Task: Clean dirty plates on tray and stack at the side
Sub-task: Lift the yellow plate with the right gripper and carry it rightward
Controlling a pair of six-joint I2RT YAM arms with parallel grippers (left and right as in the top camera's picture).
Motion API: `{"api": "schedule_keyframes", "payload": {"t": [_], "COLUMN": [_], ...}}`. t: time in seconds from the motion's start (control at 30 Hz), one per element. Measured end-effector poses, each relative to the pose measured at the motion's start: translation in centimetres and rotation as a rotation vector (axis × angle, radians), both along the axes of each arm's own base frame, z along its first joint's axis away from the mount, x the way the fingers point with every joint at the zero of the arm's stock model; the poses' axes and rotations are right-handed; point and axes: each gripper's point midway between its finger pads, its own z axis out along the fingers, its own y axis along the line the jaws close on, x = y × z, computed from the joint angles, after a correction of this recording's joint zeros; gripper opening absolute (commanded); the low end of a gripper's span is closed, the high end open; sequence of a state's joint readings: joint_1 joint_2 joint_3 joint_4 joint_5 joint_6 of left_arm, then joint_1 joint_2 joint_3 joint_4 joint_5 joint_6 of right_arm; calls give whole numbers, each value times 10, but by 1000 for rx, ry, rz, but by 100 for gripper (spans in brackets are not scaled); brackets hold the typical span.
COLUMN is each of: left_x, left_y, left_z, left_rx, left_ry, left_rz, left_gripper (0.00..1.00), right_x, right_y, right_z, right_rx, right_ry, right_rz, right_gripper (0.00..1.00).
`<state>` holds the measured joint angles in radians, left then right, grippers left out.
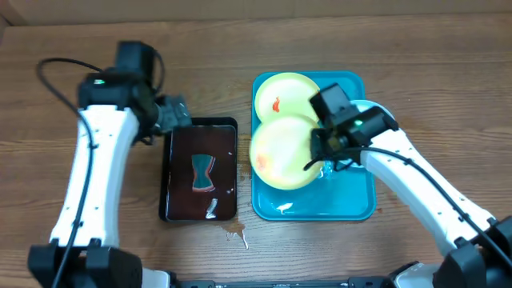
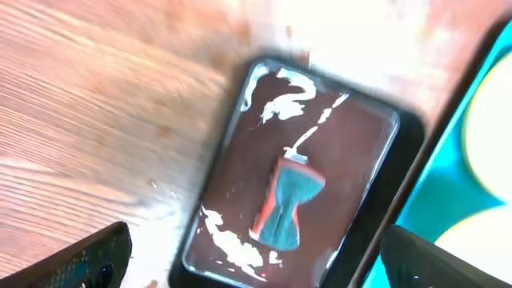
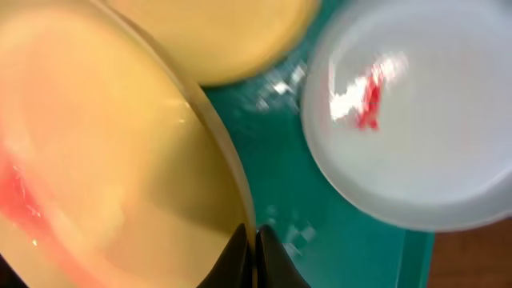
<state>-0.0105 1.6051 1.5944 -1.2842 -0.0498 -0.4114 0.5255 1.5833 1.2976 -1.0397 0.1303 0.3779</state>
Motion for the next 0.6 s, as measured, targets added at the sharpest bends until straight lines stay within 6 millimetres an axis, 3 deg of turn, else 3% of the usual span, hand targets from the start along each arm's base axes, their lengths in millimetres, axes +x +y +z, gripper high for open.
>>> {"api": "schedule_keyframes", "payload": {"t": [0.1, 0.23, 0.4, 0.6], "left_x": [2, -5, -10, -10], "left_y": [13, 18, 22, 24], "left_z": [19, 18, 17, 17], "left_rx": [0, 8, 35, 45], "left_ry": [-55, -28, -9, -9], "left_rz": [39, 50, 55, 57], "left_gripper": [100, 100, 100, 100], "right_x": [8, 5, -6, -4], "right_y": [33, 74, 115, 130], "right_z": [31, 52, 64, 52], "right_rx": [-10, -9, -34, -172], "right_ry": [-126, -255, -381, -471], "right_rz": [106, 211, 303, 312], "right_gripper": [4, 4, 4, 4]}}
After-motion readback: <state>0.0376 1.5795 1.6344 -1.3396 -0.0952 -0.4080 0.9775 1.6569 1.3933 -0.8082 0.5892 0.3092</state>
